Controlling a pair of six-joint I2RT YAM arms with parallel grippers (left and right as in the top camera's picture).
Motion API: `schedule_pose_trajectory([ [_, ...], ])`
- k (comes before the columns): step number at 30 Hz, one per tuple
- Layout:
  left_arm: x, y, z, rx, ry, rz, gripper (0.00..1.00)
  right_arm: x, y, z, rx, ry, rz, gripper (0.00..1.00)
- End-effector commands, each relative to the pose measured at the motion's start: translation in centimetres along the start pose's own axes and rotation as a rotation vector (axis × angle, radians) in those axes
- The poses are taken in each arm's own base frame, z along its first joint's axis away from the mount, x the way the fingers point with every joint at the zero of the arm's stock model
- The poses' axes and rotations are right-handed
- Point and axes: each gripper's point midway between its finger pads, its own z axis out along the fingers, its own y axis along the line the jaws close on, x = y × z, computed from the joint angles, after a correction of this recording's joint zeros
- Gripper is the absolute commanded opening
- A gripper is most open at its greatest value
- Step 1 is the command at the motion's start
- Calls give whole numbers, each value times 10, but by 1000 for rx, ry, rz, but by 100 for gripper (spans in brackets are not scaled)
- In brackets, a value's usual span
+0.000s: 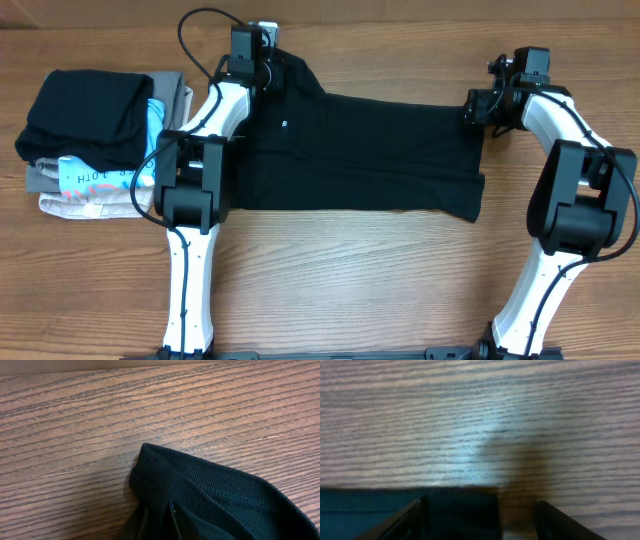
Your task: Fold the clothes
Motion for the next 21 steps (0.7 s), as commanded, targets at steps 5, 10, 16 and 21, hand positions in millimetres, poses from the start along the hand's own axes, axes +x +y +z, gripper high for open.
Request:
schedule_pose_trajectory([
  [5, 10, -5, 7, 11, 25, -13, 16, 29, 20, 15, -22, 105, -102, 70],
  [10, 10, -5, 7, 11, 24, -13, 18, 35, 8, 26, 121, 129, -140, 66],
  [16, 9, -4, 6, 10, 21, -13, 8, 26, 6, 31, 132, 87, -131, 42],
  [21, 3, -3, 5, 10, 13, -13, 4, 22, 6, 31, 130, 70, -111, 30],
])
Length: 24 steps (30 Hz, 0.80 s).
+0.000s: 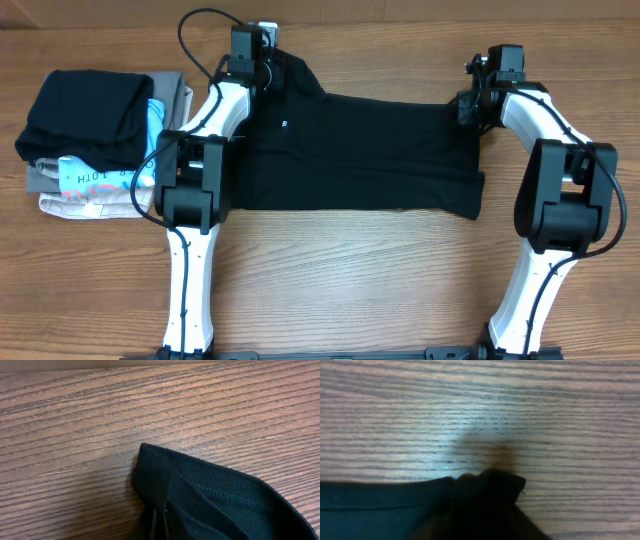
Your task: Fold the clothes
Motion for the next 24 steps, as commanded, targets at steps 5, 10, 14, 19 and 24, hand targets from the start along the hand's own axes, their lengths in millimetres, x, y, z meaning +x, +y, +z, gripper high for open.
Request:
schedule_pose_trajectory([
  [5, -8, -4, -3, 7, -6, 1, 4, 27, -8, 24, 34, 79, 17, 9],
  [10, -23, -7, -20, 7, -19, 20, 4, 27, -8, 24, 35, 78, 18, 4],
  [14, -33, -10, -34, 7, -16, 35, 4, 23, -8, 21, 36, 68, 51, 4],
  [19, -41, -11, -67, -14, 34, 74, 4, 6, -6, 0, 18, 20, 109, 4],
  [24, -58, -5, -116, -75, 60, 68, 4, -9, 0, -31, -15, -20, 107, 4],
])
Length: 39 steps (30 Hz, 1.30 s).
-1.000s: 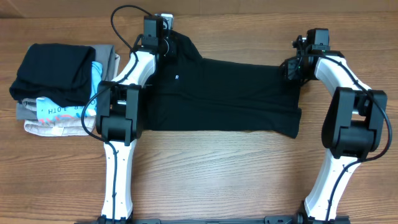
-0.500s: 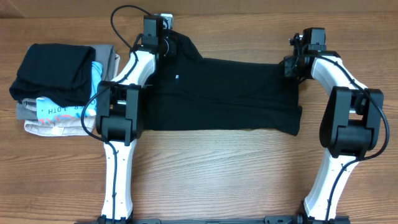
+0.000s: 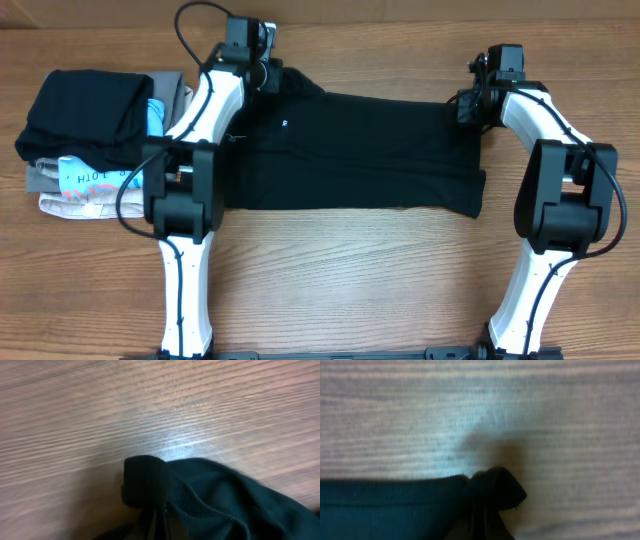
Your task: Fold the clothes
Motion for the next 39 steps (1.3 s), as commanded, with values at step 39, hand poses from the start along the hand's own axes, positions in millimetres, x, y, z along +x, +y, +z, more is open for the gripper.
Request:
schedule_pose_trajectory([
  [39, 200, 41, -146, -313, 762, -249, 4, 145, 17, -110, -10, 538, 336, 4],
])
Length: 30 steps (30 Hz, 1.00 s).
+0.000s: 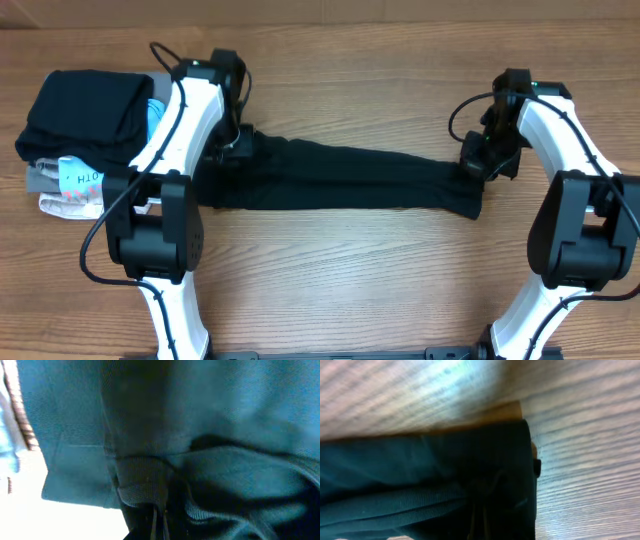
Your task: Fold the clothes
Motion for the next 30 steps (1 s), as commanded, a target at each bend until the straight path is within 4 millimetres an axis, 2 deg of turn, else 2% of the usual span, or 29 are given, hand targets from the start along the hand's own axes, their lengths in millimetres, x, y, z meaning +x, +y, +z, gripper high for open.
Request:
schedule_pose_trajectory([
  [1, 7, 20, 18, -69, 23, -50, 4, 7, -3, -2, -2, -5, 29, 4],
  [5, 6, 28, 31, -68, 14, -74, 4, 9, -5, 3, 2, -1, 29, 4],
  [13, 19, 45, 43, -74, 67, -120, 4, 15, -7, 6, 8, 19, 35, 4],
  [16, 20, 45, 45, -65, 75, -123, 12, 16, -7, 6, 9, 23, 36, 4],
  [17, 20, 44, 45, -62, 76, -123, 17, 16, -7, 6, 9, 24, 36, 4],
  [20, 20, 44, 45, -62, 76, -123, 27, 16, -7, 6, 9, 25, 36, 15],
  [22, 20, 44, 45, -62, 75, -123, 34, 16, -7, 6, 9, 25, 36, 18],
  [24, 20, 44, 45, -62, 74, -123, 37, 17, -7, 6, 10, 29, 36, 29],
  [25, 20, 44, 44, -62, 73, -123, 42, 17, -7, 6, 10, 28, 36, 34],
  [28, 14, 44, 37, -59, 58, -113, 62, 8, -3, -5, -3, -2, 32, 39],
  [30, 6, 44, 24, -54, 35, -116, 65, -3, 2, -23, -13, -38, 28, 40],
])
